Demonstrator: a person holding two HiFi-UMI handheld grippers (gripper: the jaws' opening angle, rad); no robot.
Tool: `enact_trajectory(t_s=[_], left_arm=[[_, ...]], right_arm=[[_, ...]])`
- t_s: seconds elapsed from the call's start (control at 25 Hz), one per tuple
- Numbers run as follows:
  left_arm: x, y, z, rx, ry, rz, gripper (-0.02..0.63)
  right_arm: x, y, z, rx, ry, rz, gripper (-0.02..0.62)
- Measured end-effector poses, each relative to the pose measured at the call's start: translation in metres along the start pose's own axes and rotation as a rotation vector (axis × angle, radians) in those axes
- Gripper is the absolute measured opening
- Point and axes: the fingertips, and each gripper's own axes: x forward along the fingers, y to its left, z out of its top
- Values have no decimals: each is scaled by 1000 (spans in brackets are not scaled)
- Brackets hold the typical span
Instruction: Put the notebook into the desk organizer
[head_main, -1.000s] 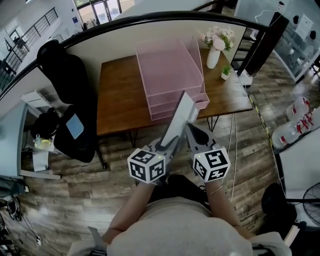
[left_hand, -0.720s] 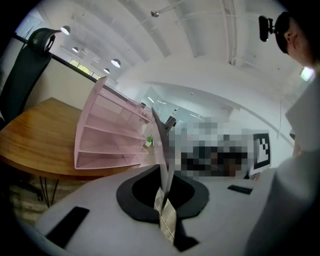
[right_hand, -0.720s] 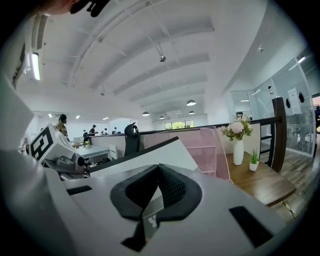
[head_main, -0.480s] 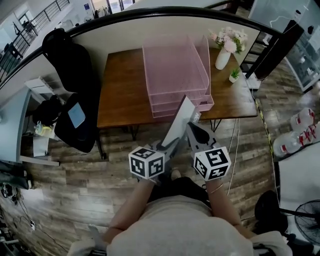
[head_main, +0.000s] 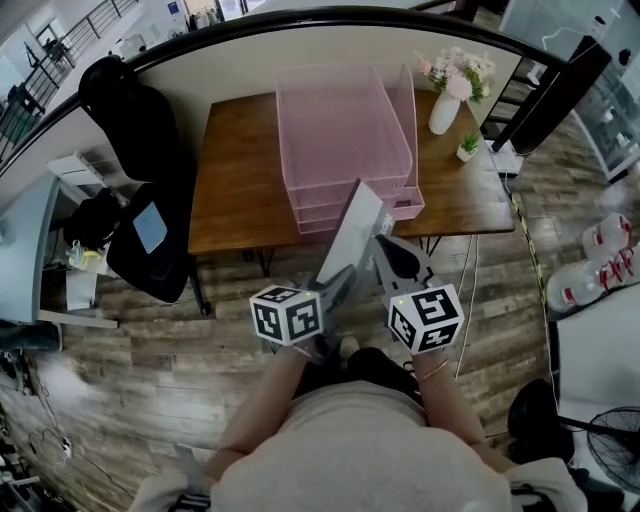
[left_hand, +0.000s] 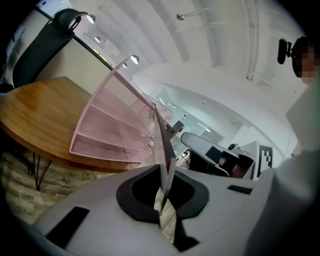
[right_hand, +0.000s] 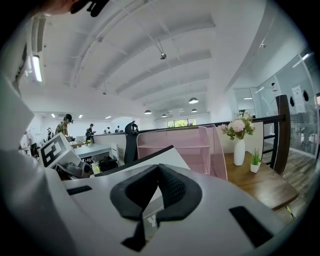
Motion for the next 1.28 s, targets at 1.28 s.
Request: enact_trajectory(t_s=[1.28], left_arm=[[16, 34, 53, -287, -244, -41, 20]], right_arm=[[16, -19, -6, 12, 15, 33, 9]])
